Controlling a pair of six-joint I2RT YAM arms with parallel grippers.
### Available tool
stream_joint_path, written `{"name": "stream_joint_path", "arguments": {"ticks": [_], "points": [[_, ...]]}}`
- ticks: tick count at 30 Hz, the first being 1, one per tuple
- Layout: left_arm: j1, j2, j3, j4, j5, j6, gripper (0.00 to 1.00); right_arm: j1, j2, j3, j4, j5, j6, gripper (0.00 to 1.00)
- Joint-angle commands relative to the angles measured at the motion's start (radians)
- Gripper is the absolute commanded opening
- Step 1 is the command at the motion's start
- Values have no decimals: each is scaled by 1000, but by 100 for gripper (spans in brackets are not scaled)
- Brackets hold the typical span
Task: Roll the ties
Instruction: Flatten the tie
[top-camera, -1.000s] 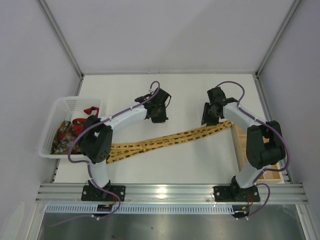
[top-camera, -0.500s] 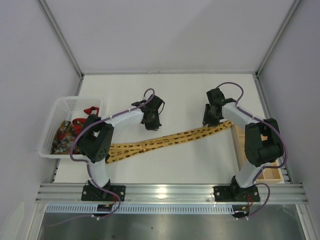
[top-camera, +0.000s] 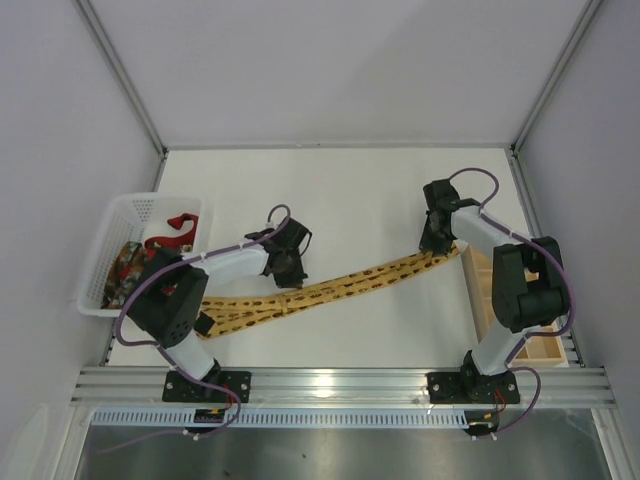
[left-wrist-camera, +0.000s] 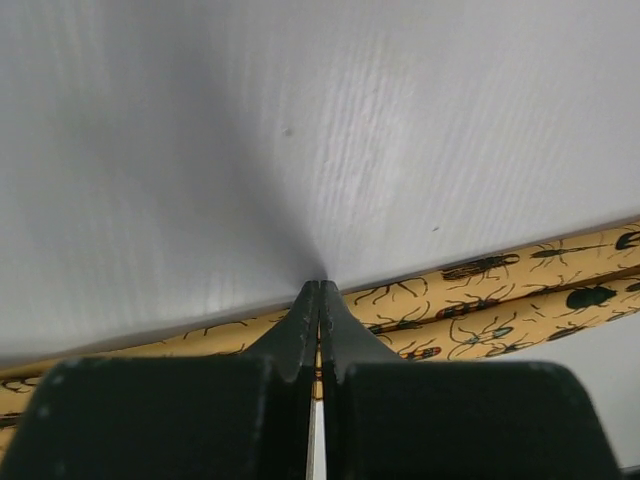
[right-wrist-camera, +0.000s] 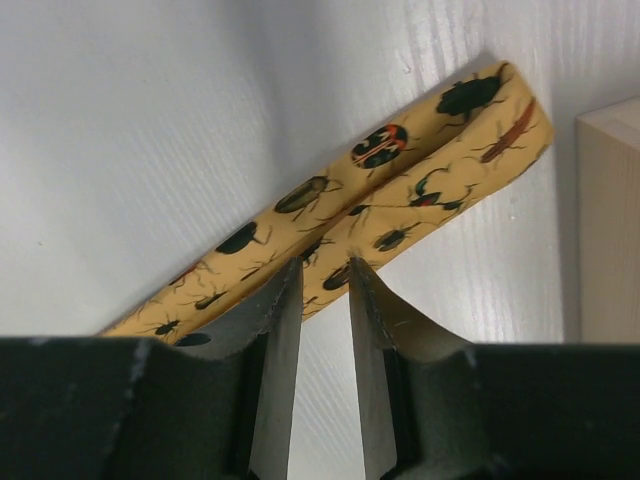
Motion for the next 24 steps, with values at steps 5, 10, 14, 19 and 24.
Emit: {"name": "stream_joint_path", "arguments": {"ticks": [5, 10, 14, 19, 24], "points": [[-2, -131, 28, -144, -140, 16, 0, -50, -42, -29, -22, 8, -3, 31], [-20, -177, 71, 58, -2, 134, 7, -76, -68, -64, 6, -9, 17, 40], [-49, -84, 178, 195, 179, 229, 25, -89, -72, -61, -6, 3, 24, 53], [-89, 189, 458, 205, 319, 326, 38, -105, -56, -87, 39, -58, 66, 59], [-126, 344, 666, 189, 252, 378, 41, -106, -75, -141, 85, -67, 121, 64]]}}
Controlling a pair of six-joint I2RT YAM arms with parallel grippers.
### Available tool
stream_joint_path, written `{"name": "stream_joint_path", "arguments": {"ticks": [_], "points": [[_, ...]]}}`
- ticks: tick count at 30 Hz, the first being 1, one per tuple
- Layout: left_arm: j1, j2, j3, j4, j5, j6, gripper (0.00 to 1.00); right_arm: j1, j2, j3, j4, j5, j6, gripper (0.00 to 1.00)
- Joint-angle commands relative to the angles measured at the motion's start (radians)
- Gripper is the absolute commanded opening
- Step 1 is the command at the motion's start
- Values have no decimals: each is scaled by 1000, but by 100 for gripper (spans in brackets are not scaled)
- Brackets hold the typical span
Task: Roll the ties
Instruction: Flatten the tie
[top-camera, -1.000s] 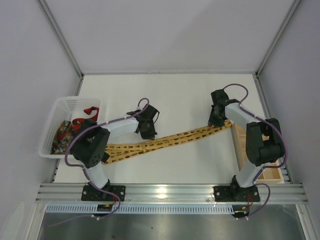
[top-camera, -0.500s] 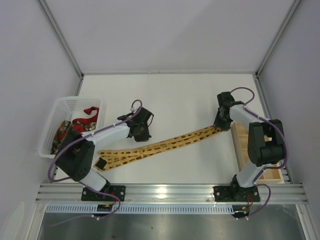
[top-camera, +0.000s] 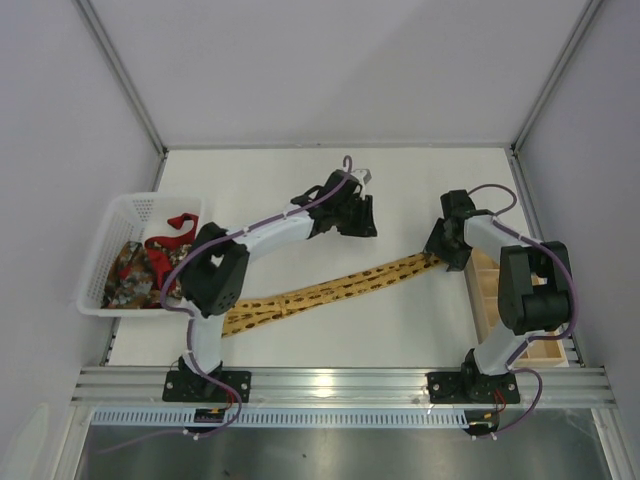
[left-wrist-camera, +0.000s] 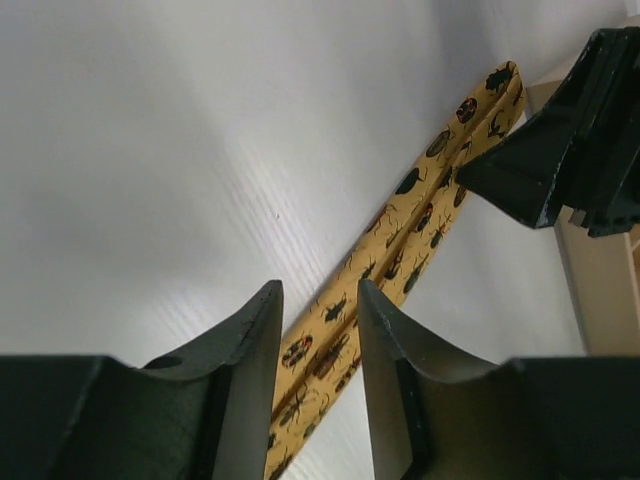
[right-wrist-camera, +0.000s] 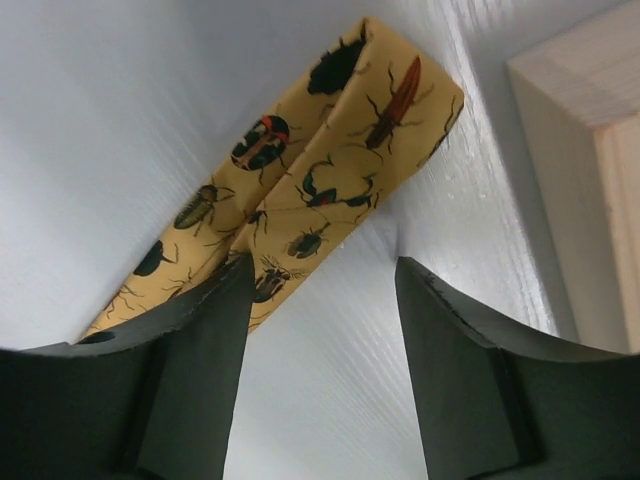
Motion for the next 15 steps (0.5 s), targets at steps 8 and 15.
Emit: {"name": "stream_joint_path", "arguments": {"ticks": [8, 15], "points": [[-35, 231, 243, -8, -15, 23, 33, -5, -29, -44, 80, -29, 82, 47], [-43, 311, 296, -61, -12, -4, 29, -5, -27, -43, 118, -44, 89, 36]]}}
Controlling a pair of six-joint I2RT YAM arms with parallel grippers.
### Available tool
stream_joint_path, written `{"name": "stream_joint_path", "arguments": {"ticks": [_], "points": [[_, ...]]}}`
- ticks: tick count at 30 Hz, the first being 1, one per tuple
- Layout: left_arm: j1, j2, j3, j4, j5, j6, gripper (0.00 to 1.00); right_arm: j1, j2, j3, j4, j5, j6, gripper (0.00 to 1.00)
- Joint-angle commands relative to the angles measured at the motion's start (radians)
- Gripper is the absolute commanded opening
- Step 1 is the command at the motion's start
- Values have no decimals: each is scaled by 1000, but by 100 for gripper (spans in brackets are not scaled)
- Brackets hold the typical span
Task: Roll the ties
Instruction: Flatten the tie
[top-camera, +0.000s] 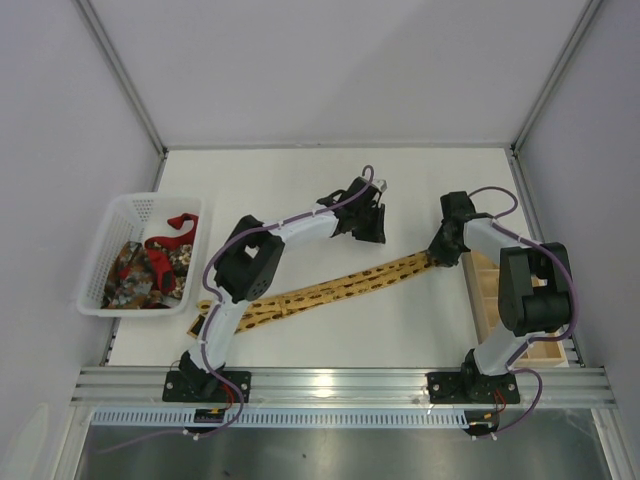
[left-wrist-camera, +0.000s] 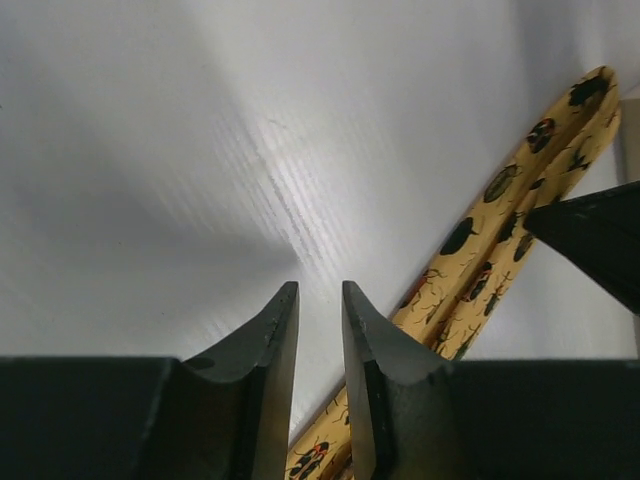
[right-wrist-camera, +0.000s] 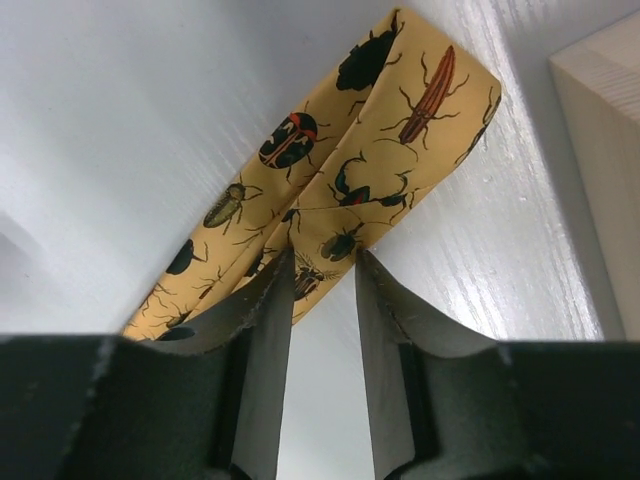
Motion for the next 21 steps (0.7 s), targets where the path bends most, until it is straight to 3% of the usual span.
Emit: {"name": "stream_joint_path", "arguments": {"ticks": [1, 3, 10, 11, 12, 14, 16, 21], "points": [[-8, 22, 42, -33, -2, -21, 29, -3, -19, -3, 53, -18, 19, 33], [-8, 24, 34, -36, 2, -25, 27, -3, -18, -8, 79, -35, 25, 30], [-14, 12, 22, -33, 10, -21, 27, -2, -12, 0, 100, -53, 40, 0], [-14, 12, 22, -39, 8, -22, 26, -2, -13, 6, 91, -56, 39, 0], [-14, 10, 25, -44, 7, -21, 26, 2, -25, 4, 85, -56, 34, 1], [-14, -3, 22, -46, 7, -19, 26, 2, -41, -2, 79, -50, 23, 25], [-14, -8, 20, -50, 5, -12, 26, 5, -39, 9, 64, -44, 16, 43], [-17, -11, 26, -56, 16, -12, 26, 11, 17, 78, -9, 1, 11, 48]]}}
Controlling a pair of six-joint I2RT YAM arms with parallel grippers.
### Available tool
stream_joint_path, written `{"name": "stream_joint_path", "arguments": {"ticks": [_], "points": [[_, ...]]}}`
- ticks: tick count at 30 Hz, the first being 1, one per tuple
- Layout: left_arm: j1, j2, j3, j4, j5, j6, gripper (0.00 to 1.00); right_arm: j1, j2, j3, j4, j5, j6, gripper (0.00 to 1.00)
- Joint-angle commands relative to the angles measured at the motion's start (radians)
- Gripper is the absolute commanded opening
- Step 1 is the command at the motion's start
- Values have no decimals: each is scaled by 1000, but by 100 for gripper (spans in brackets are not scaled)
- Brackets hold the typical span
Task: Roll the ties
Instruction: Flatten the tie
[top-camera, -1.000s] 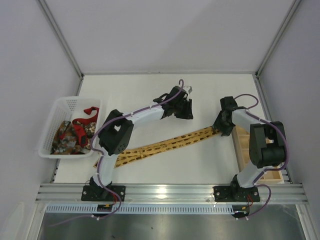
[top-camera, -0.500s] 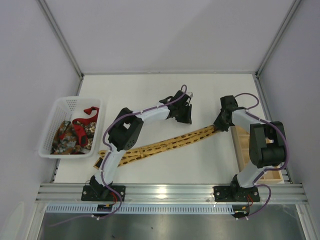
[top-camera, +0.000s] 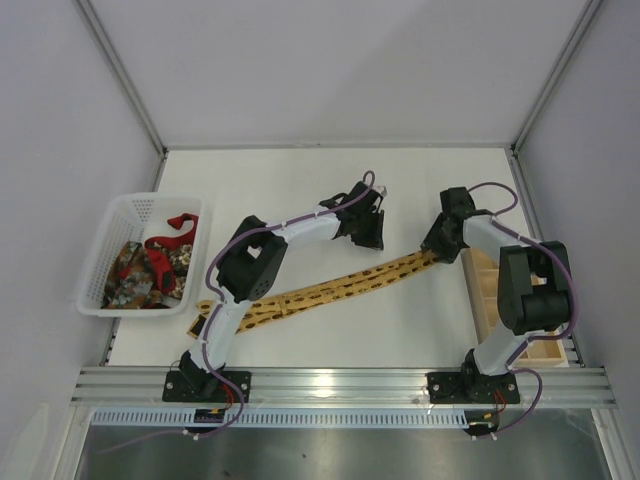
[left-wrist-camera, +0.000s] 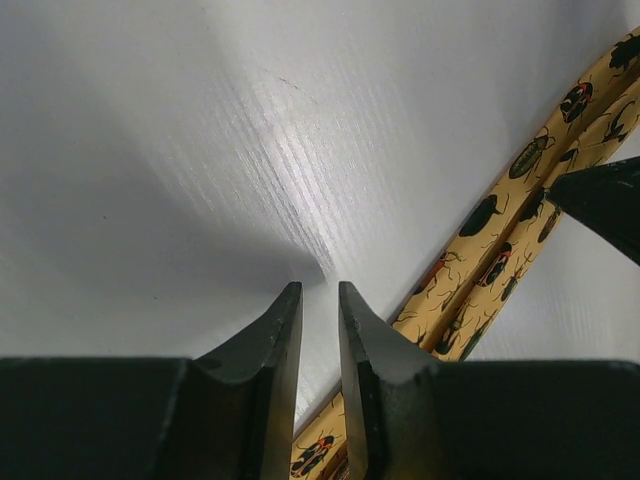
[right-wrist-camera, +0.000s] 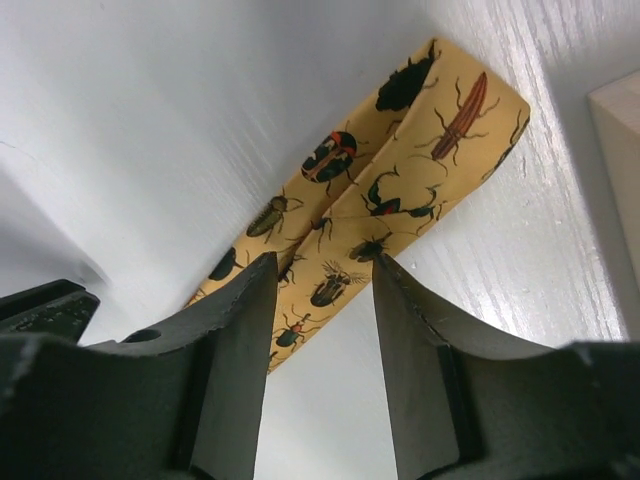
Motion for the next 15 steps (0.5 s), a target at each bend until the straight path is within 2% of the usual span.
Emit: {"name": "stream_joint_path", "arguments": {"ticks": [1, 11, 14, 15], "points": [[-11, -43, 23, 1, 12, -2, 26, 12, 22, 60, -35, 33, -6, 49], [-17, -52, 0, -6, 1, 16, 25, 50, 115, 132, -72, 95, 14, 48], [-17, -52, -4, -2, 3, 16, 25, 64, 120, 136, -78, 112, 20, 41], [-17, -52, -4, -2, 4, 16, 25, 67, 120, 138, -79, 118, 25, 33]]}}
